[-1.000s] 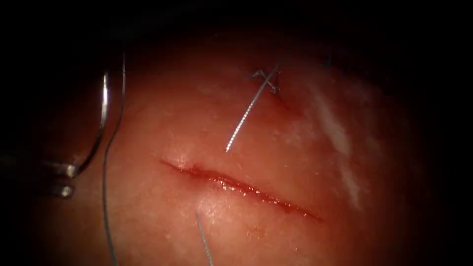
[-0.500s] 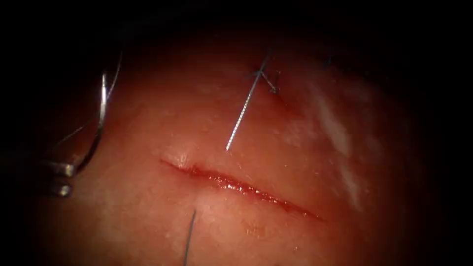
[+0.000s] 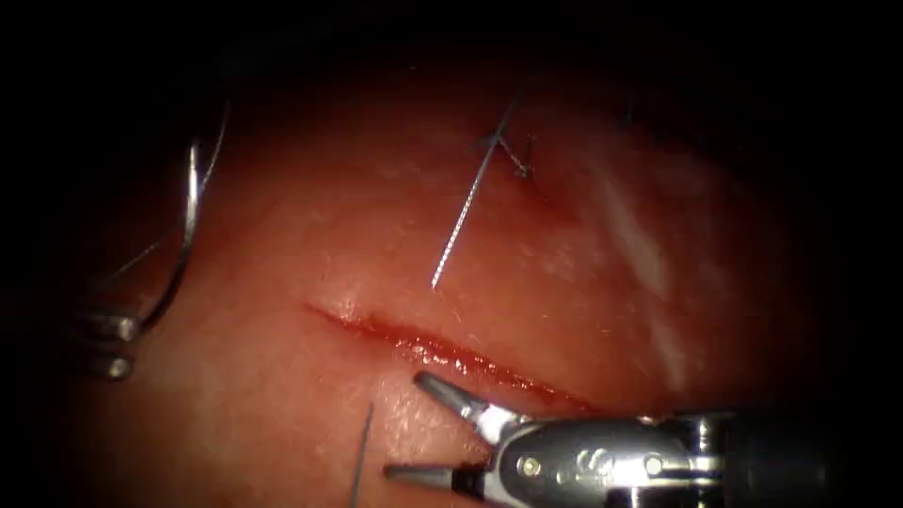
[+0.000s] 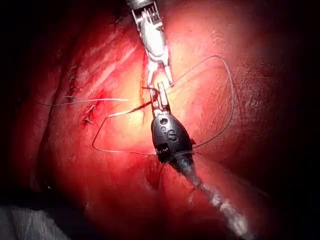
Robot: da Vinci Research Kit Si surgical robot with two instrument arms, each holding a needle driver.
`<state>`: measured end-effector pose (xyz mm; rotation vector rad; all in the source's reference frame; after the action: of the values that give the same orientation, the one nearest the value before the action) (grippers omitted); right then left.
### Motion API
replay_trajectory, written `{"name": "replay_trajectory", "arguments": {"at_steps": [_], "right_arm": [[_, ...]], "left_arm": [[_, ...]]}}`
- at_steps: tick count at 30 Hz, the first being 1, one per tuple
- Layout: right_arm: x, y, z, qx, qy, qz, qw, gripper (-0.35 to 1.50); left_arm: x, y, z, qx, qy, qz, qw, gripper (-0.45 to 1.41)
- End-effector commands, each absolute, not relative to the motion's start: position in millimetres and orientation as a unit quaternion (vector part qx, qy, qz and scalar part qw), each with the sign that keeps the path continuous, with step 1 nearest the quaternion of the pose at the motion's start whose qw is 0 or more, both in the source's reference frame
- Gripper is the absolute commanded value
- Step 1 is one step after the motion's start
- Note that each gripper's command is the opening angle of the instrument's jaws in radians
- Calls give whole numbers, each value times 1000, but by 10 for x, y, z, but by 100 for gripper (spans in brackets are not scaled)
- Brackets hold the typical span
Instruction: Wound Closure
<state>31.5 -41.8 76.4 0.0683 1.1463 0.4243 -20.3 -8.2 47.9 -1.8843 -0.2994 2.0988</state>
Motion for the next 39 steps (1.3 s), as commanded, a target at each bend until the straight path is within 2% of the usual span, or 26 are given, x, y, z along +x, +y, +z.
{"name": "replay_trajectory", "arguments": {"at_steps": [1, 6, 8, 10, 11, 12, 13, 29, 35, 36, 37, 38, 39], "right_arm": [[327, -417, 769, 31, 539, 200, 818, 116], [349, -412, 775, 35, 543, 199, 815, 116], [353, -412, 776, 42, 544, 194, 816, 103], [353, -413, 776, 47, 542, 189, 817, 74], [350, -416, 775, 56, 543, 181, 818, 32], [345, -420, 774, 67, 545, 172, 818, -32], [343, -421, 774, 69, 545, 169, 818, -35], [266, -525, 675, 93, 560, 121, 815, -35], [266, -547, 645, 97, 563, 116, 812, -35], [266, -546, 644, 96, 563, 117, 813, -8], [267, -544, 644, 94, 561, 120, 814, 47], [267, -542, 644, 90, 557, 123, 816, 84], [266, -539, 646, 83, 555, 130, 818, 108]], "left_arm": [[-207, -83, 486, -657, -104, 731, 152, -45], [-208, -83, 486, -657, -104, 731, 152, -45], [-207, -83, 486, -657, -104, 731, 151, -45], [-207, -83, 486, -657, -104, 731, 151, -45], [-207, -83, 486, -657, -104, 731, 151, -45], [-207, -83, 486, -657, -104, 731, 151, -45], [-207, -83, 486, -657, -104, 731, 152, -45], [-212, -84, 488, -656, -104, 731, 154, -45], [-212, -84, 489, -656, -104, 731, 154, -45], [-212, -84, 489, -656, -104, 731, 154, -45], [-212, -84, 489, -656, -104, 731, 154, -45], [-212, -84, 489, -656, -104, 731, 154, -45], [-212, -84, 489, -656, -104, 731, 154, -45]]}}
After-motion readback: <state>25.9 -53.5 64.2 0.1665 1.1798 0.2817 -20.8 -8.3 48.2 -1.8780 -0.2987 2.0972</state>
